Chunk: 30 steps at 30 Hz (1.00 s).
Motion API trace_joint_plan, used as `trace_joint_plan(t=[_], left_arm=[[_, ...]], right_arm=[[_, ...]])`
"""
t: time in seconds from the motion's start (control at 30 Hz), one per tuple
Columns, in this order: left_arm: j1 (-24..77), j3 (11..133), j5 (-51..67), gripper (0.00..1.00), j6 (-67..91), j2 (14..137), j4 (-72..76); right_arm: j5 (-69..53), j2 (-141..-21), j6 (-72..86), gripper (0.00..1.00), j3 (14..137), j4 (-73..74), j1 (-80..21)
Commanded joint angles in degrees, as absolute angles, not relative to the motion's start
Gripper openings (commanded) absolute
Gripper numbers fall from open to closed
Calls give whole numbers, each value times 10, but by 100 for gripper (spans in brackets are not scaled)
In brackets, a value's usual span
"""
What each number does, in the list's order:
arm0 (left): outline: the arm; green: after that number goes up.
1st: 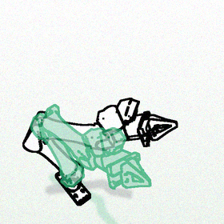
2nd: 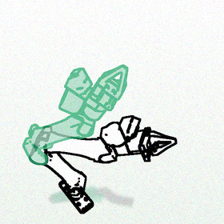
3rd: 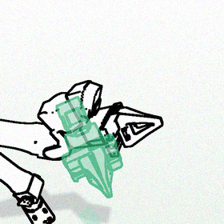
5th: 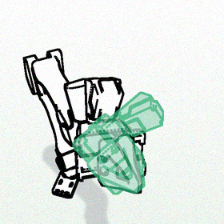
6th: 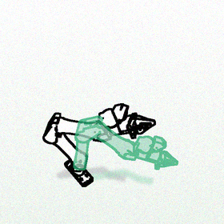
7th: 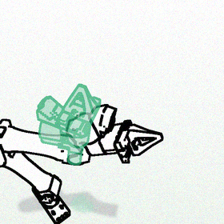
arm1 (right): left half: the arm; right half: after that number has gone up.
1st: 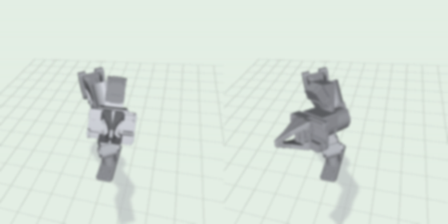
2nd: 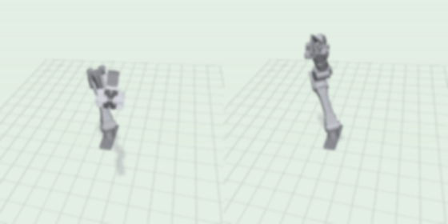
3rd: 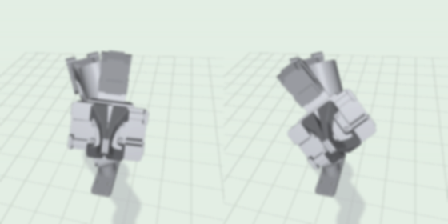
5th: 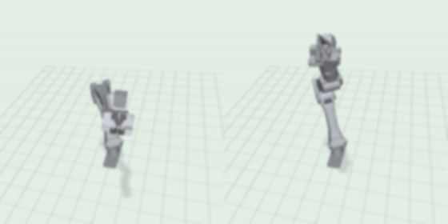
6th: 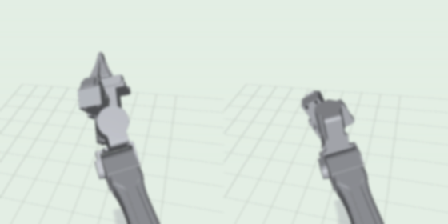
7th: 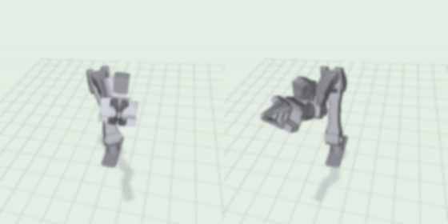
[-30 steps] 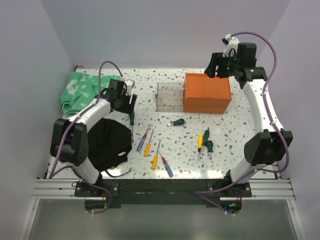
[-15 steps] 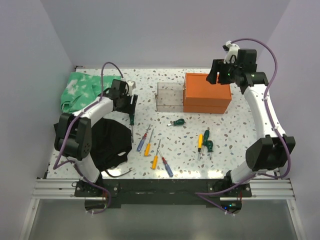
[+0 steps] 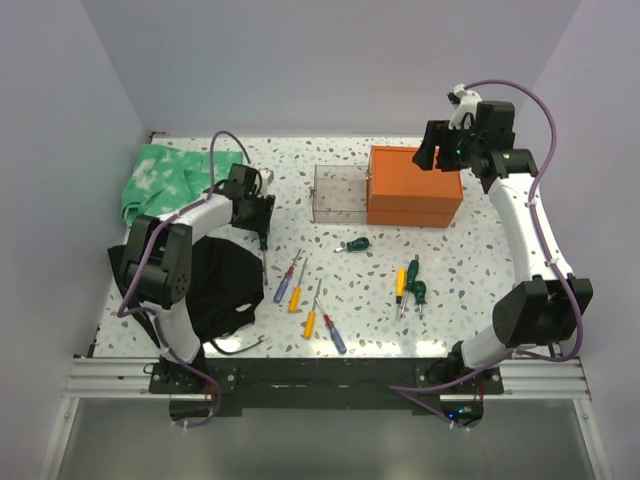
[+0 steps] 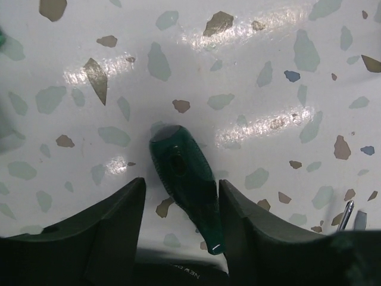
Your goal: Sort the tools into containers
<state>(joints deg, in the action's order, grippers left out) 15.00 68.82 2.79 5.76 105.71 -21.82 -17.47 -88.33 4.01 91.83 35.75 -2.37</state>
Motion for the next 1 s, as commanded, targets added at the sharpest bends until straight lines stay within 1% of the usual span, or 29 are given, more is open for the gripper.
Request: trace_joint_plan(t=[0.0,0.03,0.17,0.27,0.3,0.37,0.4,0.47,0.5,0.57,0.6,0.63,0.67,0.73,0.8,0.97], left_arm=[[146,721,61,51,71,1080,-200],[146,726,64,46,69,1091,-201],[145,759,71,40,67,1114,-208],[145,781,95,16,65,1121,-219],[145,787,116,2,64,1119,-221],[142,813,153,0,72,1107,-219],[141,823,205,0,77,1101,-215],[134,863,262,0,114,1092,-195],[134,875,320,0,134,1091,-182],[132,901,381,0,205,1093,-107],[132,904,415,0,272,1095,-72],[132,903,429,0,306,1101,25],[134,898,435,0,339,1106,72],[133,899,409,0,423,1131,160],[136,937,366,0,461,1157,166],[173,1026,275,0,460,1228,149]], right_arm=[[-176,-875,51,66,918,338,-23],[-176,-876,50,66,917,338,-22],[-178,-877,53,66,912,339,-22],[-178,-876,52,66,916,341,-23],[-175,-876,49,66,916,342,-22],[-171,-875,46,66,915,343,-23],[-170,-874,43,66,913,345,-23],[-164,-871,41,66,909,345,-23],[-163,-870,41,66,907,345,-23],[-160,-870,40,66,903,347,-22],[-159,-873,40,66,901,346,-23],[-159,-873,40,66,902,347,-23],[-158,-874,40,66,901,346,-23],[-156,-880,40,66,906,348,-22],[-153,-884,37,66,911,352,-23],[-145,-892,30,66,925,357,-22]])
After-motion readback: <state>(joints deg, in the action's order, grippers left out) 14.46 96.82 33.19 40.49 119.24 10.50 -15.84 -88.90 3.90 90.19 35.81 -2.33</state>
